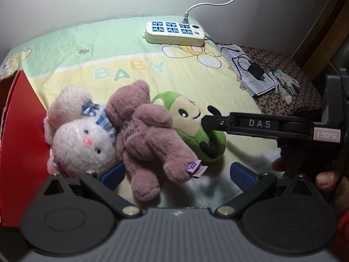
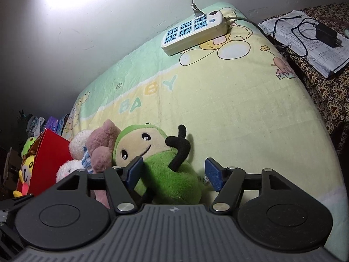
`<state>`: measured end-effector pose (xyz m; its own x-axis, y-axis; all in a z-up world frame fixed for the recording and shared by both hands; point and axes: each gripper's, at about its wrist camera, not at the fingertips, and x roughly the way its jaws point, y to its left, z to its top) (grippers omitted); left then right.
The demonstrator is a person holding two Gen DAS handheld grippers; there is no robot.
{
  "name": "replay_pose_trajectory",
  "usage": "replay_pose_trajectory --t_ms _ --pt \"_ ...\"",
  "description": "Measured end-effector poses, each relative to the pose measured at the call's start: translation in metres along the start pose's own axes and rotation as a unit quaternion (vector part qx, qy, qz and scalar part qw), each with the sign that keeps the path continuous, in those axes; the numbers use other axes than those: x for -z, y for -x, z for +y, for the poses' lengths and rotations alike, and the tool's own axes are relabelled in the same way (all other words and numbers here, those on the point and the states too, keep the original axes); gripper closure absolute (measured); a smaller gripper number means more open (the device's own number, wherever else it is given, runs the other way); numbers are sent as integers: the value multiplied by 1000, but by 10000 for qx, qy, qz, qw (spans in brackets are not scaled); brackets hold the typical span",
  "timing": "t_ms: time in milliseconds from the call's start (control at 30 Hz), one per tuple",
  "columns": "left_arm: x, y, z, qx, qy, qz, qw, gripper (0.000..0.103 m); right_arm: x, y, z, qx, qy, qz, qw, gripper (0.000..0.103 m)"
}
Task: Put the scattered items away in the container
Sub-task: 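Reach the right gripper to the green bean plush and grasp it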
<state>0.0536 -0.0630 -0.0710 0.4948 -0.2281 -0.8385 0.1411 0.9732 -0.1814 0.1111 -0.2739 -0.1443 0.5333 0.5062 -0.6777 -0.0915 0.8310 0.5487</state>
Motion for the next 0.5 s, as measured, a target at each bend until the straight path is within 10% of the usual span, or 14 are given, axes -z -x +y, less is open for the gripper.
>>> replay_pose_trajectory --t_ms 500 --pt "4 -5 -32 640 -596 118 9961 1 14 20 -16 -637 -649 383 9951 72"
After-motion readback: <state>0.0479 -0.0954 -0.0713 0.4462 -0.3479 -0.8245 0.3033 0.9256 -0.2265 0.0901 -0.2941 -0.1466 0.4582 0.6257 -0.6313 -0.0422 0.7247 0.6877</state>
